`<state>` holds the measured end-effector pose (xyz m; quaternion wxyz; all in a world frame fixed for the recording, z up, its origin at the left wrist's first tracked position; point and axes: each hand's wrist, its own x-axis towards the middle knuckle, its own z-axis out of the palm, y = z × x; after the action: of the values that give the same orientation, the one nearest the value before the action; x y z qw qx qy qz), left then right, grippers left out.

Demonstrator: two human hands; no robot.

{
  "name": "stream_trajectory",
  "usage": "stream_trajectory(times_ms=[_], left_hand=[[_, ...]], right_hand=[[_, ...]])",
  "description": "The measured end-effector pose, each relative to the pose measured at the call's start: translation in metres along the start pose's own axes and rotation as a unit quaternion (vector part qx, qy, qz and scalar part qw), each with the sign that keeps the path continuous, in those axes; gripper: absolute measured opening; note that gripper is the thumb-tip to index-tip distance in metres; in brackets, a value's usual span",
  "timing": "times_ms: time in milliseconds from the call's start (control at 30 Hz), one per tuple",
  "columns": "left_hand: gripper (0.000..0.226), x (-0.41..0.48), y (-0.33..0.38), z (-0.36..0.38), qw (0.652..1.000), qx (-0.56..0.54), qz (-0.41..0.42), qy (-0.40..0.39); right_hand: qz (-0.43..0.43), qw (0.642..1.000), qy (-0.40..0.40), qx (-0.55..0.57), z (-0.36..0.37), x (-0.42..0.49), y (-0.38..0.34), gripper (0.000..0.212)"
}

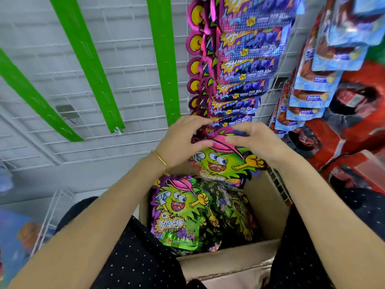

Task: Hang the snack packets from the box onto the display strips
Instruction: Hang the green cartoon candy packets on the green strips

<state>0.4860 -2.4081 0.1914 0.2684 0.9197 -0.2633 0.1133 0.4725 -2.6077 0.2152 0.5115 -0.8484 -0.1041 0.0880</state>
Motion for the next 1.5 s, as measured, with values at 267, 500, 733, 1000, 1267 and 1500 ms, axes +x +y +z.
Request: stream_trajectory(times_ms=[267, 500, 733, 1000, 1267, 1500], left_hand=[[0.023, 0.044, 0.044, -0.044, 0.998, -0.046, -0.047, 0.014], [0.011, 0.106, 0.081, -0.119, 0.988, -0.148, -0.039, 0.010], [0.022, 0.195, 0.118, -0.210, 0.947, -0.140, 0.028, 0.286], [0.030, 0.279, 0.148, -0.273, 0.938, -0.212, -0.030, 0.274], [0.025, 0.281, 0.153, -0.301, 0.959, -0.197, -0.072, 0.193], [0.011, 0.286, 0.157, -0.300, 0.944, -0.261, -0.085, 0.184]], right_hand=[[-0.069, 0.995, 0.040, -0.063, -0.051, 0.009, -0.047, 0.020], [-0.151, 0.974, 0.133, -0.103, -0.112, 0.024, -0.116, 0.023], [-0.245, 0.947, 0.195, -0.068, -0.173, 0.054, -0.191, 0.009], [-0.326, 0.908, 0.255, -0.057, -0.223, 0.100, -0.264, 0.011], [-0.345, 0.853, 0.355, -0.168, -0.239, 0.132, -0.297, 0.015], [-0.291, 0.826, 0.424, -0.232, -0.229, 0.135, -0.305, 0.022]])
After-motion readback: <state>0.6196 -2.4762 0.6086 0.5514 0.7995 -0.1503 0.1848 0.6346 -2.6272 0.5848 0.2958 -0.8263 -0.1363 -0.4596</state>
